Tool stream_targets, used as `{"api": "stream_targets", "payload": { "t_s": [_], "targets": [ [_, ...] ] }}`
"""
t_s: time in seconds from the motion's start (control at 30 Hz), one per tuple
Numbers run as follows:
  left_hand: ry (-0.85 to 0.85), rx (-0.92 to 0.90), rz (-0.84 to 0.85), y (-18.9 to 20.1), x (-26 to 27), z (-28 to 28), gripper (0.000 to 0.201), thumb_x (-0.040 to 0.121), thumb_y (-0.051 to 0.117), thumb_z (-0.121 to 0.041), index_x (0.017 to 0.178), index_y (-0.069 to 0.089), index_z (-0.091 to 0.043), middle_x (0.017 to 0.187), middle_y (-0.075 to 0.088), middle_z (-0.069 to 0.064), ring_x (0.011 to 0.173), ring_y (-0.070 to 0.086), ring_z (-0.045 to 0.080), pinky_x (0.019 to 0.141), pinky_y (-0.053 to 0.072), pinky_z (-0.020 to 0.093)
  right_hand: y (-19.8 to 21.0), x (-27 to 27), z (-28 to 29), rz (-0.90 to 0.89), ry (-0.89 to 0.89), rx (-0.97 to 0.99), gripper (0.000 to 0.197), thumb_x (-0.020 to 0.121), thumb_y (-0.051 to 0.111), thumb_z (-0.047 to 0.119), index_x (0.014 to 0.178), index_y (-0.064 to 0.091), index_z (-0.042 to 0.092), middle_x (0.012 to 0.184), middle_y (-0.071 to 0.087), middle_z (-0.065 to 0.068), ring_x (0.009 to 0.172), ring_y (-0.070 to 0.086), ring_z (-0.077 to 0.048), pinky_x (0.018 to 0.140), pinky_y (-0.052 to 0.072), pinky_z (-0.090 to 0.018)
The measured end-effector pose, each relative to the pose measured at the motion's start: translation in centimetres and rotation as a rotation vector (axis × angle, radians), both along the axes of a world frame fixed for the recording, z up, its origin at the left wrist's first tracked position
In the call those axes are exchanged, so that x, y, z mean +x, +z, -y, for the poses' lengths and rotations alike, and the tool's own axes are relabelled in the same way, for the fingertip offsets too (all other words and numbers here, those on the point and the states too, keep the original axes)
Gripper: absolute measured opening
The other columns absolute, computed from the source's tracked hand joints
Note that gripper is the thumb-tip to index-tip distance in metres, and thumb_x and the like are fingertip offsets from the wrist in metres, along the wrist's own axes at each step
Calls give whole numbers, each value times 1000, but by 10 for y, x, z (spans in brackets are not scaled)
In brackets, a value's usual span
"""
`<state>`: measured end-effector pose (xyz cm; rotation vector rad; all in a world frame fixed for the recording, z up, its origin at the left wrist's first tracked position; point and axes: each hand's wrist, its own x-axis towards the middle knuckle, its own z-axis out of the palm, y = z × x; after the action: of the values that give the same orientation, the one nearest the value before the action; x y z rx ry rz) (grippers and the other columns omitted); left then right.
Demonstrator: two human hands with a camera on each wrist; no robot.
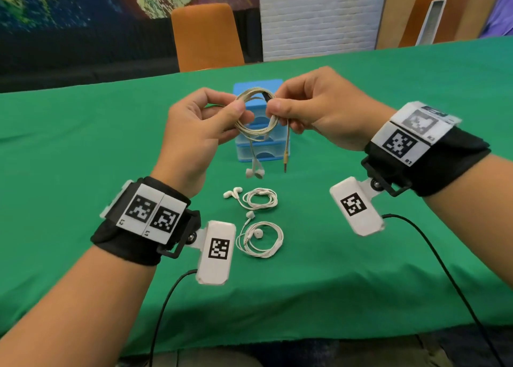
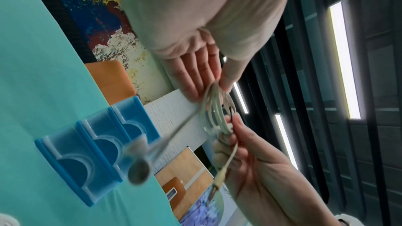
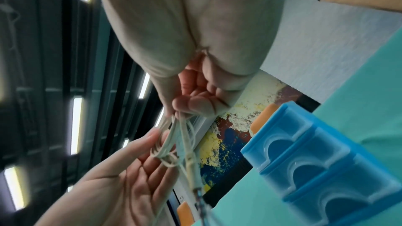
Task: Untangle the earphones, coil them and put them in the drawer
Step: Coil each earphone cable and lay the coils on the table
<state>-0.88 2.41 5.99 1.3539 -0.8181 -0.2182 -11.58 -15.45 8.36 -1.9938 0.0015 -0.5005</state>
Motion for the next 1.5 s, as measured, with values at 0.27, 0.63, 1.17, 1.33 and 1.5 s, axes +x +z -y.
{"api": "stream_targets", "payload": {
  "t_s": [0.27,0.63,1.17,1.33,1.5],
  "targets": [
    [-135,632,532,37,4,-10,34,99,57,-45,90,75,-17,67,62,-10,66,50,7,62,37,22,36,-8,2,-237,148,-573,19,93,69,23,88,73,5,61,60,5,54,50,-6,55,42,-16],
    [-218,568,484,51,1,-6,27,101,59,-25,90,73,-4,59,63,-5,51,45,10,47,37,18,17,-9,8,-93,150,-231,23,85,73,1,108,69,-4,88,69,-30,71,63,-20,70,55,-28],
    [-213,583,322,52,10,-2,24,100,60,-23,83,69,-8,60,62,-4,48,47,3,46,41,15,-17,6,-35,10,57,778,39,83,68,-7,113,50,11,91,71,-10,81,71,-23,79,53,-29],
    [-229,538,253,46,11,-4,21,97,63,-19,88,67,-1,65,62,2,48,50,3,46,42,14,-14,0,-28,-73,123,948,47,85,64,-4,121,41,15,87,71,-9,70,67,-17,70,50,-27],
    [-244,460,185,42,12,-4,14,93,67,-13,95,63,-1,62,64,2,46,51,5,45,43,16,-18,-5,-21,-153,286,1080,49,82,61,4,122,37,20,83,65,-3,71,61,-12,70,50,-26]
  ]
}}
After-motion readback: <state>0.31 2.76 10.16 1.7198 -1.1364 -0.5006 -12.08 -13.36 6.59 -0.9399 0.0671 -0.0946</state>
